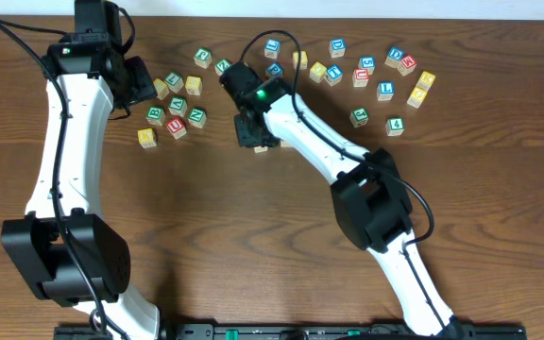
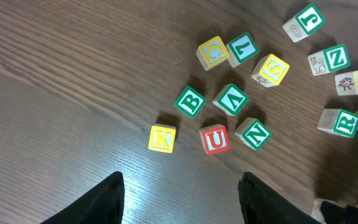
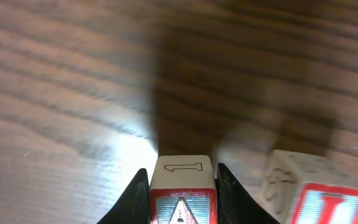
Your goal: Spell out AI2
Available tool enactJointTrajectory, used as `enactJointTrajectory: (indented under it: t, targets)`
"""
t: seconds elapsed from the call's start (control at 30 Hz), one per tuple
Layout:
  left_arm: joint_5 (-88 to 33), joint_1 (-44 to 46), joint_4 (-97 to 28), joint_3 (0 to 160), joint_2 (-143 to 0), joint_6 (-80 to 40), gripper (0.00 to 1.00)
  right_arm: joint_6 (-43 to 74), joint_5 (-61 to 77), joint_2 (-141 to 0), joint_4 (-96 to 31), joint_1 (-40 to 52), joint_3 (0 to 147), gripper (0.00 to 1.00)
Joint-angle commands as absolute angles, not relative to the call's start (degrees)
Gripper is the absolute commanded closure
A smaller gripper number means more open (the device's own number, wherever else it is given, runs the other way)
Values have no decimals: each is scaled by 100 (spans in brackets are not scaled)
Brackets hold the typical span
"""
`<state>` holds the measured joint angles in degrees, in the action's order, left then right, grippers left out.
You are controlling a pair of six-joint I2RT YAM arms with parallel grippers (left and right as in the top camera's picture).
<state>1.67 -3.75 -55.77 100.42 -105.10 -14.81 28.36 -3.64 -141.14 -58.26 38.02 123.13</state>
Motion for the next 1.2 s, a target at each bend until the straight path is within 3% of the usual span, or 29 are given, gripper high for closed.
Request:
enactJointTrajectory:
  t: [0.0, 0.37, 0.67, 1.17]
  targets:
    - [217, -395, -5612, 10033, -10372, -1511, 42, 3293, -569, -14210, -5872, 3594, 12285, 80]
    - [217, -395, -5592, 9830, -10374, -1511, 42, 3514, -589, -14210, -5872, 3546, 12285, 78]
    - [217, -395, -5533, 9830, -10374, -1509, 41, 3509, -565, -14136, -6064, 3544, 12304, 60]
    - [217, -395, -5522, 9830, -10374, -1509, 41, 3205, -631, -13552, -6110, 3358, 12914, 59]
